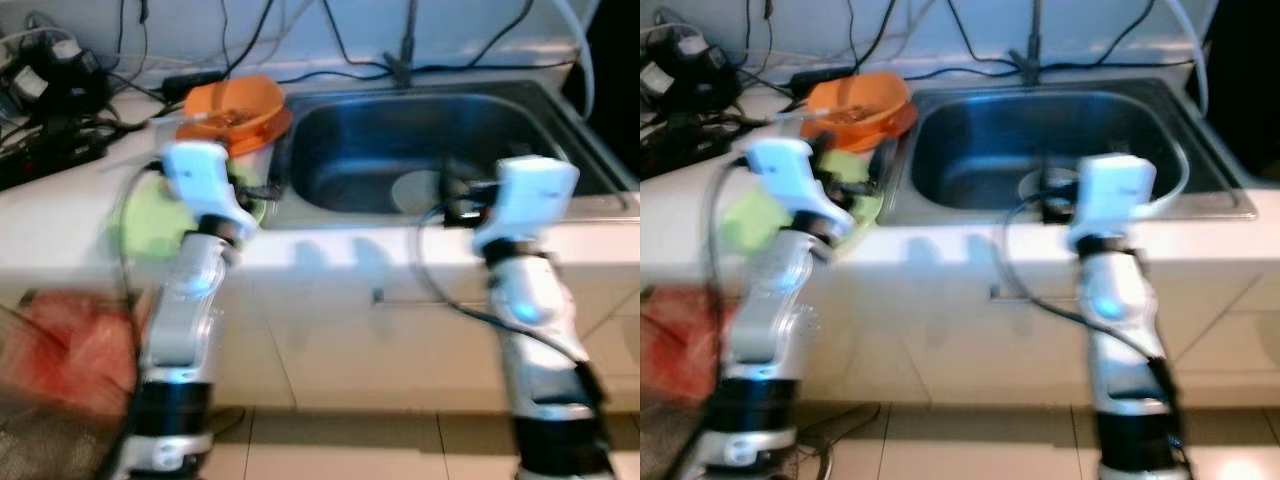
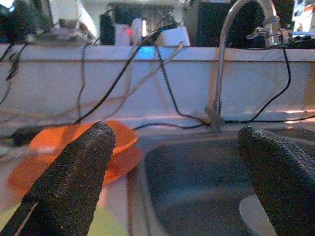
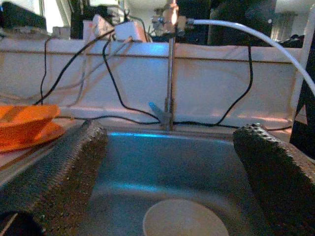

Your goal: Kitchen organization

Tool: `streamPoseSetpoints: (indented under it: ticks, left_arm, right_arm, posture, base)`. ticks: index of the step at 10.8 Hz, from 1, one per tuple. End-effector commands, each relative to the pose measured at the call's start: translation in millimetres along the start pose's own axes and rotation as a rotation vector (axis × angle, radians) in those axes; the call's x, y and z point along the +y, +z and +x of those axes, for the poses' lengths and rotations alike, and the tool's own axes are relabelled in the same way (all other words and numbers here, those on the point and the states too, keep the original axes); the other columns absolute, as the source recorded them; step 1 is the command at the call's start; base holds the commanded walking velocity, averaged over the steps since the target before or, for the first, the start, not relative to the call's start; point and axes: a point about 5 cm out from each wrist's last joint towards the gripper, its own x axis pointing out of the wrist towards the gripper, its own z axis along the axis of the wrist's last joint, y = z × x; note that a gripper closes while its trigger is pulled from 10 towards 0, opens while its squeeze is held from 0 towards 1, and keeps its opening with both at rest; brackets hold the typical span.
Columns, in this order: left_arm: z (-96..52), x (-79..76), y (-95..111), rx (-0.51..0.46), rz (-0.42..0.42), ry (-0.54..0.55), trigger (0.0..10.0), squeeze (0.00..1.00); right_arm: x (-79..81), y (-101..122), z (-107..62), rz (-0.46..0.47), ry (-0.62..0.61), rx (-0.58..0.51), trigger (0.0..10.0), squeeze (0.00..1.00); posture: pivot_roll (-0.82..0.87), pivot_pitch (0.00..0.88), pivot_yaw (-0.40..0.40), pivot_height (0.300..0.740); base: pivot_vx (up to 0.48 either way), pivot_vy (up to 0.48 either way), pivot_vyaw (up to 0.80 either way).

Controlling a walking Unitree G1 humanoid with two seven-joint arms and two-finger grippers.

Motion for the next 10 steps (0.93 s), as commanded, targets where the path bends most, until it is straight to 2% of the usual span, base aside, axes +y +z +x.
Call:
streamPoseSetpoints:
  ticks: [1,5,7,8,9,10]
  left_arm:
    - [2.0,-8.9,3,-0.007,-0.012,-0.024,10.0,0.0]
    - [2.0,-7.6,2,-0.004,-0.006,-0.007,10.0,0.0]
    - [1.6,-3.7,1,0.004,-0.001,0.047,10.0,0.0]
    - [2.1,4.9,0,0.028,0.045,0.119,10.0,0.0]
    - [2.1,12.3,-2,0.048,0.06,0.169,10.0,0.0]
    - [1.3,17.5,-4,0.065,0.072,0.206,10.0,0.0]
  right_arm:
    - [-6.2,1,-1.5,-0.017,-0.015,-0.001,10.0,0.0]
    - [-0.1,-3,-4.4,-0.02,0.009,0.019,10.0,0.0]
    - [-0.1,-4,-5.7,-0.015,0.016,0.026,10.0,0.0]
    - [1.2,-4,-5.5,0.004,0.027,0.033,10.0,0.0]
    - [3.8,-3,-4.8,0.029,0.054,0.03,10.0,0.0]
    - [4.6,-1,-4.1,0.014,0.081,0.022,10.0,0.0]
  posture:
    - [0.06,0.007,0.095,0.74]
    - [0.06,0.011,0.093,0.74]
    - [0.07,0.016,0.091,0.74]
    - [0.07,0.017,0.091,0.74]
    - [0.07,0.017,0.091,0.74]
    - [0.07,0.017,0.091,0.74]
  base:
    - [0.431,0.0,0.0]
    - [0.289,0.0,0.0]
    - [0.0,0.0,0.0]
    - [0.0,0.0,0.0]
    - [0.0,0.0,0.0]
    - [0.0,0.0,0.0]
